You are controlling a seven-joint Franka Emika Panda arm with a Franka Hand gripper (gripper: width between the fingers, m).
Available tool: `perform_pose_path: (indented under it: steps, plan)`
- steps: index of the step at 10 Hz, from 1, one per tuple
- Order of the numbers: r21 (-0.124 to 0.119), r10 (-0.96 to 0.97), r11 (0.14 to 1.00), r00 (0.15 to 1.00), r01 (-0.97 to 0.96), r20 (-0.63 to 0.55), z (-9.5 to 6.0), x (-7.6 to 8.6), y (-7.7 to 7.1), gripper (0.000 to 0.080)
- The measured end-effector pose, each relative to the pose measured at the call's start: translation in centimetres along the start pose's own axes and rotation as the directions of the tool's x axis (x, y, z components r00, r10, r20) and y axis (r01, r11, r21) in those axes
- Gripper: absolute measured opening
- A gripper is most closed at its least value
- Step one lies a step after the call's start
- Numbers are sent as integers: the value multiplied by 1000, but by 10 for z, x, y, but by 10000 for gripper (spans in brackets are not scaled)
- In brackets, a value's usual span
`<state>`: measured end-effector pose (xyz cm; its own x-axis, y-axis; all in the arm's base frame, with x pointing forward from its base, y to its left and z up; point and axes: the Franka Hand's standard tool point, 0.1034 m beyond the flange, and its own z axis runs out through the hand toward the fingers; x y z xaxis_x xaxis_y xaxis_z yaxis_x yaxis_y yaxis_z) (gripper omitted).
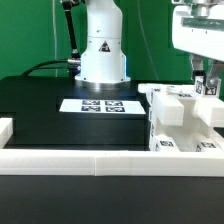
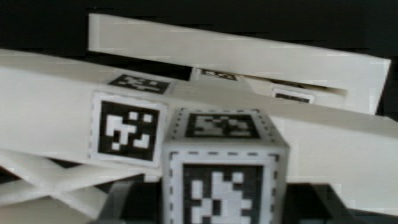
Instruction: Assemble chair
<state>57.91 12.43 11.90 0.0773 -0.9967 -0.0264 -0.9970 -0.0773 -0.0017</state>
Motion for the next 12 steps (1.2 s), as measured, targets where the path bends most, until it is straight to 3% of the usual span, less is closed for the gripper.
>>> perform_pose_path:
  steps: [6,10,11,12]
  plan:
    - [-2,321,947,947,-321,-2,-1,-1,1,287]
    - [-1,362,932,932,-362,-3,-2,-2,1,287]
    - [-2,336,942,942,-336,-4,-1,-2,1,401]
    - [-2,336,942,942,-336,-4,-1,-2,1,565]
